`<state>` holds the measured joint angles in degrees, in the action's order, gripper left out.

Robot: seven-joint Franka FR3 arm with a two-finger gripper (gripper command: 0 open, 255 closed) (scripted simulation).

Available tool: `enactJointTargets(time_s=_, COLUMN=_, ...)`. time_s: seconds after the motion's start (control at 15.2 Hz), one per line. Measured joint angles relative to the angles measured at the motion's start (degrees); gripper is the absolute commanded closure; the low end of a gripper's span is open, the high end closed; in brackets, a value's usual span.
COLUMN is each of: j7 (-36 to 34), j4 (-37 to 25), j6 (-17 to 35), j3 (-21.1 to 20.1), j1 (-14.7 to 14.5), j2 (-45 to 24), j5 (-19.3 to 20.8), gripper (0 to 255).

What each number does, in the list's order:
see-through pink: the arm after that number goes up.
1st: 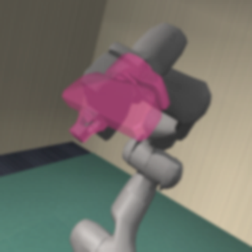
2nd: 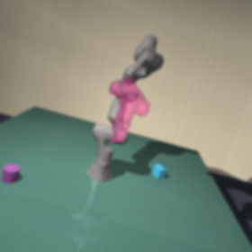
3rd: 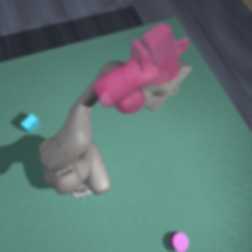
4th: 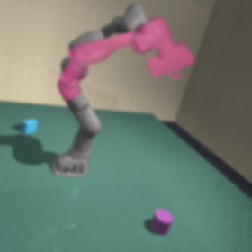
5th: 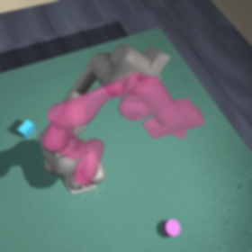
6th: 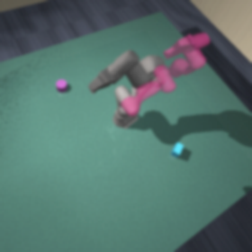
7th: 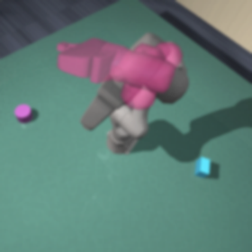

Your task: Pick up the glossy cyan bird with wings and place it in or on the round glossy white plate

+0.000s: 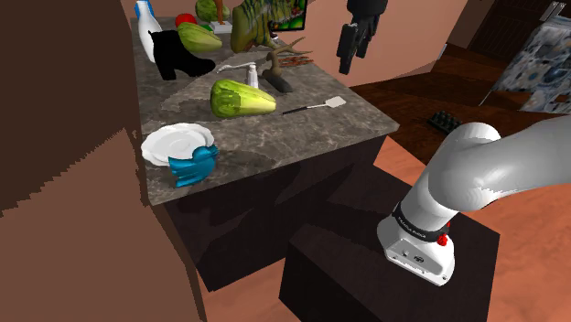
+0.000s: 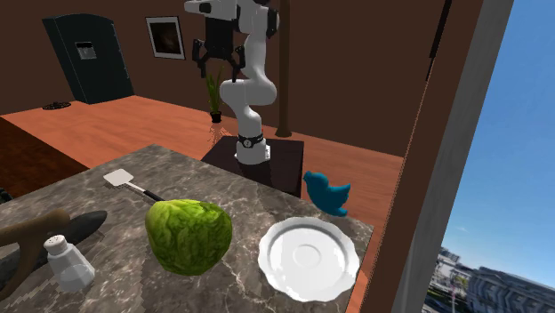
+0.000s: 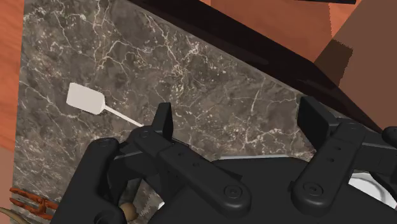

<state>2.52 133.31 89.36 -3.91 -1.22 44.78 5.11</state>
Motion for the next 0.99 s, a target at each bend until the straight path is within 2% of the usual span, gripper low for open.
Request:
enactJointTargets(time_s=0.26, j7=1.88, j4=-0.55, j6=3.13, j3=-0.13, j1=-1.21, j2=-3.7, j5=-0.3, gripper=0)
enactJointTargets(time_s=0.73, j7=7.63, j4=-2.59, j6=12.48, j3=-1.49, j1=-5.31, j2=-15.15, j5=-1.59, gripper=0)
enactJointTargets(time_s=0.99, j7=11.49, j4=-6.13, j6=16.45, j3=-2.29, j1=-7.26, j2=-22.63, j5=-2.04, gripper=0)
